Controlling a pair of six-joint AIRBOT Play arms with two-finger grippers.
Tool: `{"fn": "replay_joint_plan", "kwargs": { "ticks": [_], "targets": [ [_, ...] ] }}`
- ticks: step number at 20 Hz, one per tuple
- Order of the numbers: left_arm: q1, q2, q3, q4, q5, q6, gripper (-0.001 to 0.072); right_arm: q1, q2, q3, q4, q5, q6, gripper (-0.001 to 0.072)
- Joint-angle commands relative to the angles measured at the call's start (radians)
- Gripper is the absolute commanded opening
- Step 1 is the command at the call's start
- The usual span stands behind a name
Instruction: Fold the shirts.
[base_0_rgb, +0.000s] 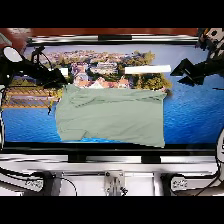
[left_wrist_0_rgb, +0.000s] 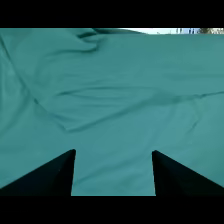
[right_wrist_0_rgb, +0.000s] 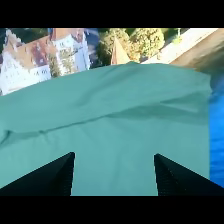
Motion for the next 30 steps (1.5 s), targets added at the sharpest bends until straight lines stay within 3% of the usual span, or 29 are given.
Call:
{"fn": "replay_joint_plan", "kwargs": {
  "ticks": [1, 2, 4, 8, 12, 17, 20, 30],
  "targets": [
    [0.079, 0.014, 0.048, 0.004, -0.290, 0.031, 0.0571, -0.070, 0.076, 0.025, -0.120, 0.213, -0.067, 0.0613],
    [0.105, 0.041, 0.015, 0.005, -0.320, 0.030, 0.0508, -0.099, 0.100, 0.021, -0.166, 0.285, -0.088, 0.0612],
    [0.138, 0.126, -0.125, 0.004, -0.296, 0.053, 0.0509, -0.167, 0.174, -0.055, -0.185, 0.353, -0.151, 0.0613],
    [0.151, 0.342, -0.610, -0.039, -0.129, 0.158, 0.0536, -0.293, 0.373, -0.401, -0.170, 0.246, -0.166, 0.0613],
    [0.205, 0.439, -0.908, -0.064, -0.007, 0.253, 0.0542, -0.304, 0.467, -0.623, -0.106, 0.212, -0.192, 0.0613],
    [0.355, 0.431, -0.964, -0.085, 0.037, 0.345, 0.0527, -0.304, 0.477, -0.660, -0.090, 0.192, -0.197, 0.0613],
    [0.409, 0.396, -0.974, -0.085, 0.059, 0.352, 0.0500, -0.304, 0.477, -0.660, -0.062, 0.158, -0.188, 0.0613],
    [0.273, 0.267, -0.999, -0.138, 0.233, 0.339, 0.0501, -0.304, 0.477, -0.660, -0.008, 0.154, -0.185, 0.0613]
  ]
}}
